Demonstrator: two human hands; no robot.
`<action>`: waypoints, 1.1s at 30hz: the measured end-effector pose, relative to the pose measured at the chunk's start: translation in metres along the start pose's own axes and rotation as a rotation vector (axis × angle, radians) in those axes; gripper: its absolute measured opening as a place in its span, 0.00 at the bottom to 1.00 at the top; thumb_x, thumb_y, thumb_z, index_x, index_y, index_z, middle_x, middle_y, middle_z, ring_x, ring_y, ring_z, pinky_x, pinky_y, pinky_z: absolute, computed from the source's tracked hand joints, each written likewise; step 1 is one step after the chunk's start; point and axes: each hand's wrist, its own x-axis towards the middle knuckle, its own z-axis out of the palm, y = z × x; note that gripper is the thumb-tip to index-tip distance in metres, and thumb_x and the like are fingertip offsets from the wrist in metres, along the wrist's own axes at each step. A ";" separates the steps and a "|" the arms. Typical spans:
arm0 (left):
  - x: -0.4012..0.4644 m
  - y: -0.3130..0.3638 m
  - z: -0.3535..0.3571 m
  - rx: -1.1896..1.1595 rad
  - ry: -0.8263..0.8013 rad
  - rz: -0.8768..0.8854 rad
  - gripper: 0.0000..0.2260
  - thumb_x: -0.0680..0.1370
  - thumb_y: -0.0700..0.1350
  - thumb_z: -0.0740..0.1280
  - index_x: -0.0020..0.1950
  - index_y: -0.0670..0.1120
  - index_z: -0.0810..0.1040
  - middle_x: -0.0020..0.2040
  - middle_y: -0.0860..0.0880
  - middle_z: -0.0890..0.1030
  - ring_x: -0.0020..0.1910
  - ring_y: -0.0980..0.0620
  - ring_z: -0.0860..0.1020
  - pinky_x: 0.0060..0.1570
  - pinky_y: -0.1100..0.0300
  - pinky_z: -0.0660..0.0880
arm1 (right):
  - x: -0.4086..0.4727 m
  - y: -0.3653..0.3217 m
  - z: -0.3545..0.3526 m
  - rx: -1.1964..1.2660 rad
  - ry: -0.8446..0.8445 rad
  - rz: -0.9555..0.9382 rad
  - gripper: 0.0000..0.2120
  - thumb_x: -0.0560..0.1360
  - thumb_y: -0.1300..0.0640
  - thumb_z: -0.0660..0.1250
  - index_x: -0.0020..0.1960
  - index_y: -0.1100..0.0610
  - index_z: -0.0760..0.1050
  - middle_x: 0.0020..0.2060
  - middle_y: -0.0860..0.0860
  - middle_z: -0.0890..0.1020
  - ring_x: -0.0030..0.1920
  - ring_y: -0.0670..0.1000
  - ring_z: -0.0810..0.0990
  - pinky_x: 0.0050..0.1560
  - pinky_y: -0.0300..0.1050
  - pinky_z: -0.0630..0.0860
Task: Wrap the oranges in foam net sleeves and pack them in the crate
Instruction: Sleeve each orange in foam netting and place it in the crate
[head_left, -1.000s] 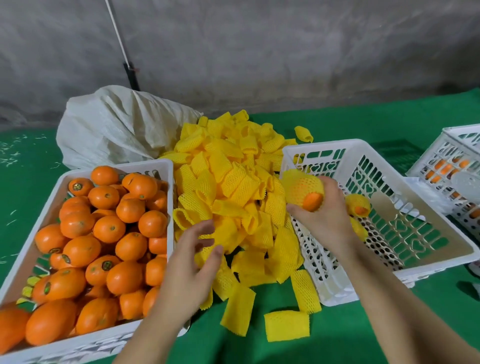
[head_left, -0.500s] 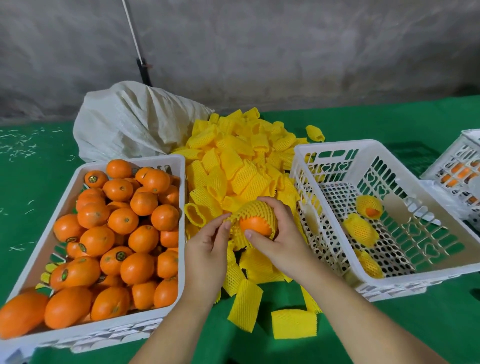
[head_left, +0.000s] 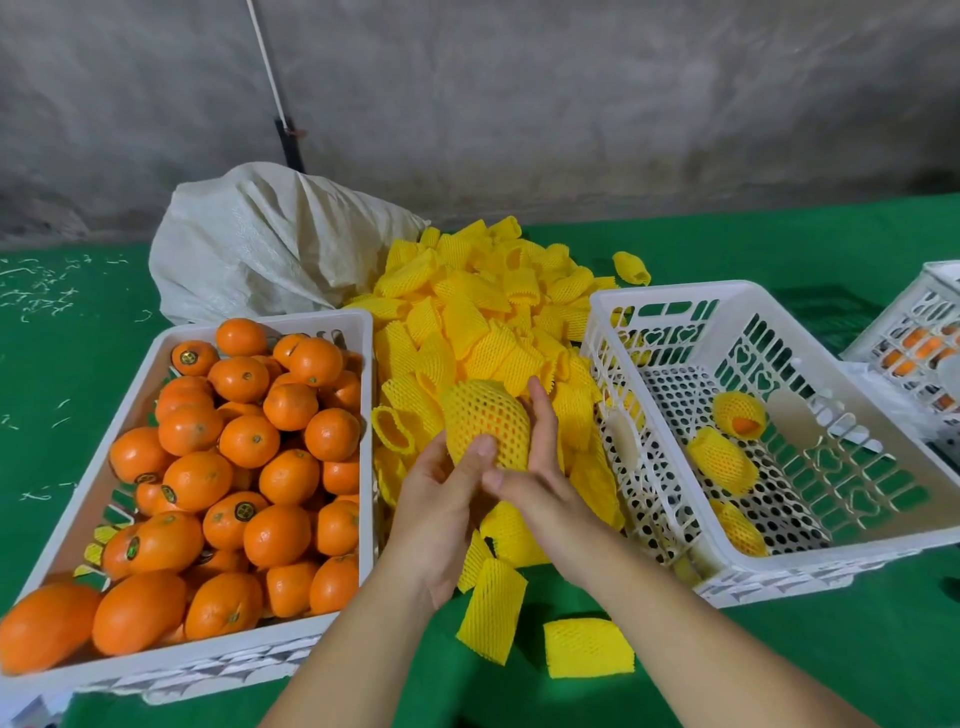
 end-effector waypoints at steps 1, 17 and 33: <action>-0.002 -0.001 0.002 0.035 0.013 0.043 0.24 0.81 0.51 0.69 0.76 0.44 0.74 0.70 0.44 0.81 0.69 0.44 0.80 0.70 0.43 0.76 | 0.000 -0.005 0.003 0.079 0.065 0.063 0.50 0.66 0.30 0.75 0.78 0.26 0.49 0.77 0.37 0.64 0.70 0.36 0.72 0.60 0.35 0.74; -0.002 0.025 -0.161 1.854 0.314 0.093 0.33 0.81 0.60 0.61 0.83 0.47 0.64 0.64 0.37 0.80 0.53 0.31 0.79 0.51 0.38 0.78 | 0.018 0.039 -0.178 -0.272 0.913 0.377 0.45 0.76 0.48 0.77 0.82 0.43 0.51 0.80 0.58 0.52 0.72 0.66 0.67 0.58 0.55 0.72; -0.033 0.007 -0.173 1.131 0.550 0.378 0.23 0.83 0.57 0.68 0.77 0.64 0.66 0.71 0.50 0.75 0.69 0.43 0.74 0.59 0.40 0.76 | 0.023 0.059 -0.139 -1.332 0.506 0.095 0.41 0.76 0.46 0.69 0.83 0.45 0.52 0.82 0.57 0.46 0.78 0.64 0.53 0.72 0.66 0.61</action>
